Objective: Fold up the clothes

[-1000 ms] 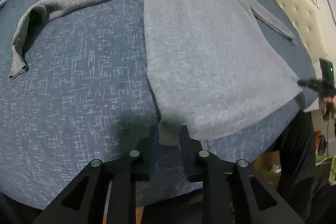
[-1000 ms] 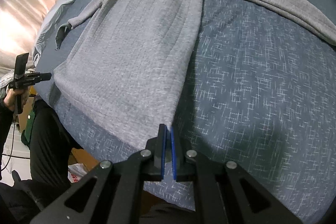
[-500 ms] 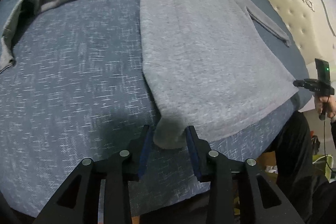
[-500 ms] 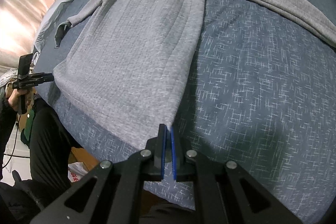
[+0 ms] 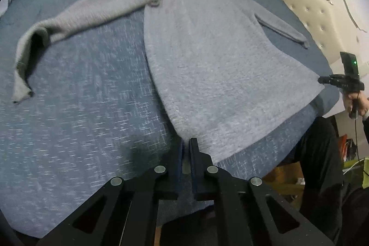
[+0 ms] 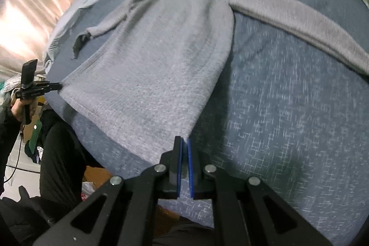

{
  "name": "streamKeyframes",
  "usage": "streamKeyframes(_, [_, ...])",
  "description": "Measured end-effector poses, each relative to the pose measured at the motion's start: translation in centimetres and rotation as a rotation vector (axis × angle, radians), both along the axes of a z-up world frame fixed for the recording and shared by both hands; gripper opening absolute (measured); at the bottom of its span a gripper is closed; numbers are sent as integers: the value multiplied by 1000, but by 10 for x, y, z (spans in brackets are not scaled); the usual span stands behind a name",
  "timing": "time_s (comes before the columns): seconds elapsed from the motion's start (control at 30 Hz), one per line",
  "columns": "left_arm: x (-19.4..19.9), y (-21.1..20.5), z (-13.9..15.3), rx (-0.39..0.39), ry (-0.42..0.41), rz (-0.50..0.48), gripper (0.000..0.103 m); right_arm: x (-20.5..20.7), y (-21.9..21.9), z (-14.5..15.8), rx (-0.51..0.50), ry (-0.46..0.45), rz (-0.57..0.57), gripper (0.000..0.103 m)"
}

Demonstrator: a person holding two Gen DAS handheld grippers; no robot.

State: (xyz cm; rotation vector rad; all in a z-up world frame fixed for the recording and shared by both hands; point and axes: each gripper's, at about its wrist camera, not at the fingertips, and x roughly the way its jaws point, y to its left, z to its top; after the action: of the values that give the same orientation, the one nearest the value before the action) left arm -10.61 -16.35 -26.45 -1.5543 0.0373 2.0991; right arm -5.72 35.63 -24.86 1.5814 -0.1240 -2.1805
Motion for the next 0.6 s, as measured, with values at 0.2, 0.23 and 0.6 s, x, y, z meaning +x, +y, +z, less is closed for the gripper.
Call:
streamKeyframes(0.2, [17,-10,7,6,9,23,5,19,5,10,27,13,9,4])
streamKeyframes(0.23, [20,-14,7,11,8,25,5,21,9,7,32,6,0,4])
streamKeyframes(0.6, [21,-12,-31,-29,-42,40,5,11,-5,-44,-21,-117,-86,41])
